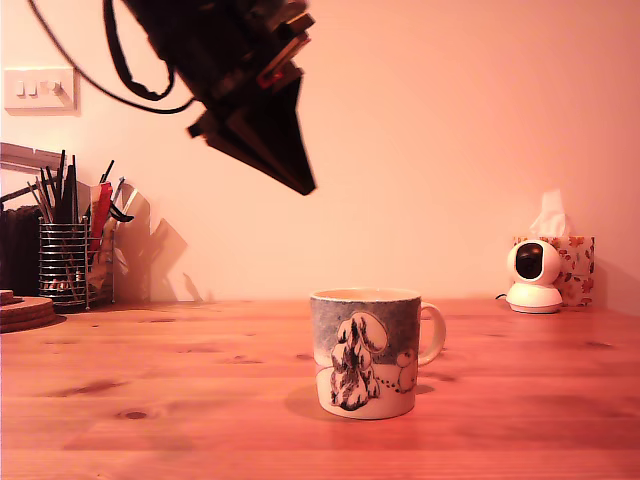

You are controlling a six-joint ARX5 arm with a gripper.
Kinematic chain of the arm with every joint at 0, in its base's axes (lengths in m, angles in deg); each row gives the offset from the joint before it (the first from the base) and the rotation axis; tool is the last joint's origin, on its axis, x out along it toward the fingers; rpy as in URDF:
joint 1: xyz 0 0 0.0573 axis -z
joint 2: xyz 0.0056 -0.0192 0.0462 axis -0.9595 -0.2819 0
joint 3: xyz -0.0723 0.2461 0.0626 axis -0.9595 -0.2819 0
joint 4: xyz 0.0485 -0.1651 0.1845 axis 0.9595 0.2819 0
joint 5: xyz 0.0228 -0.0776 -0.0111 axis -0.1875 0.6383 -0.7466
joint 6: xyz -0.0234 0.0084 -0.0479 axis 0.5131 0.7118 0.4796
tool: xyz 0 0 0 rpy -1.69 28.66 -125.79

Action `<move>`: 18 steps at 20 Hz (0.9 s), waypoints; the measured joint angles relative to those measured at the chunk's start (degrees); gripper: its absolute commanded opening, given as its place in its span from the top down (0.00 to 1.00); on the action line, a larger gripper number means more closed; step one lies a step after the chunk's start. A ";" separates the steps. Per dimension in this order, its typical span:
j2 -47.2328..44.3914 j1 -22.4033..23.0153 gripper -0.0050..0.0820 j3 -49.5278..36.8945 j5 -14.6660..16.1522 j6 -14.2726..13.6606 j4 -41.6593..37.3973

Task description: Pick up the coffee capsules on the table and drop them inside the coffee cup

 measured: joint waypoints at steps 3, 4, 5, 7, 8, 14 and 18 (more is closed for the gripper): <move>0.22 -1.70 0.97 0.00 -0.02 0.44 -0.13; 0.24 -2.54 0.97 0.00 -0.02 0.98 -0.24; 0.33 -3.41 0.97 0.00 -0.04 1.77 -0.24; 0.57 -5.07 0.97 0.00 -0.48 1.92 -0.70; 0.83 -6.01 0.97 0.00 -1.03 1.97 -1.05; 5.64 -12.70 0.97 -1.11 -3.98 3.06 -4.57; 10.67 -18.27 0.97 -5.27 -4.63 3.23 -6.19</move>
